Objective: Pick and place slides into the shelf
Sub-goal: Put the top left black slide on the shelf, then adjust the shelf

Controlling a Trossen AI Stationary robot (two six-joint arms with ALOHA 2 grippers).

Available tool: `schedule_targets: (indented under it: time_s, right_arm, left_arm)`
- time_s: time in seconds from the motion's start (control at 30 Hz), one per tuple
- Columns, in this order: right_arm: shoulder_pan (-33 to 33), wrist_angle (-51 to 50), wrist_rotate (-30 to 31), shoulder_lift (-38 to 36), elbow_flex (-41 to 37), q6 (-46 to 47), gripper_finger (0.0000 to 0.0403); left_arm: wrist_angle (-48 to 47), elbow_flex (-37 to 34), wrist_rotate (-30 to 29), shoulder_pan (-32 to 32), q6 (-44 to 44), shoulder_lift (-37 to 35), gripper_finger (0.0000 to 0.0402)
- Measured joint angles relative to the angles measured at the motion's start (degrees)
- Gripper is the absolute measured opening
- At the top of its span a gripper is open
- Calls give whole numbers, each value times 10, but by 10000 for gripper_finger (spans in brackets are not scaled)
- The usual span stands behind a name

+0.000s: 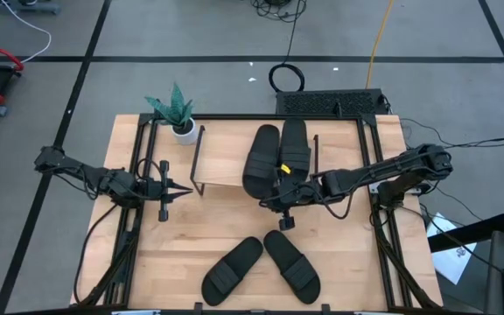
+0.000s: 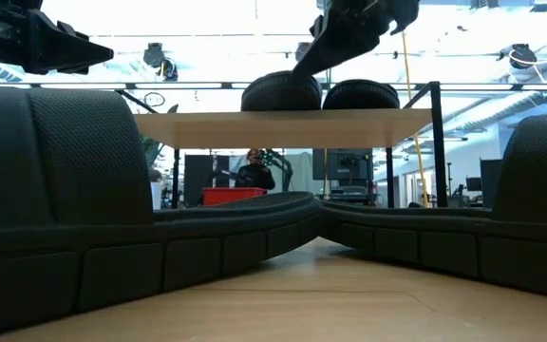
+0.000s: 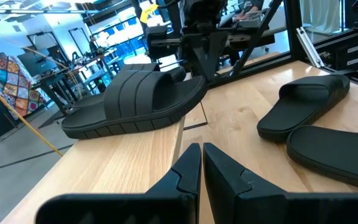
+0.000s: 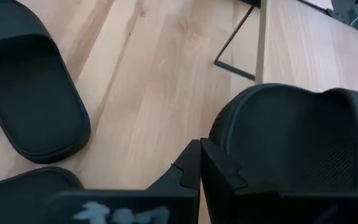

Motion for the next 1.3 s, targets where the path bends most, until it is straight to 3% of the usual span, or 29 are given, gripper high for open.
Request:
schedule_targets:
  time_s: [0.63,0.87,1.0,1.13,1.23,1.3]
  right_arm:
    - [8,-12,43,-3,0,16,0]
    - [34,-17,45,-44,0,13,1]
    - [54,-61,129,-90,0,18,25]
    - [80,-132,236,-142,0,55,56]
    - [99,-167,264,-172,-9,95,61]
    - [113,-170,267,-191,-30,110,57]
  left_arm:
    - [0,0,0,0,0,0,26]
    - [-1,0,-7,0,10,0,26]
    - [-1,0,-68,0,-2,0,26]
    - [0,0,-193,0,-46,0,26]
    - [-3,0,-265,0,-82,0,26]
    - [-11,0,-268,0,-94,0,26]
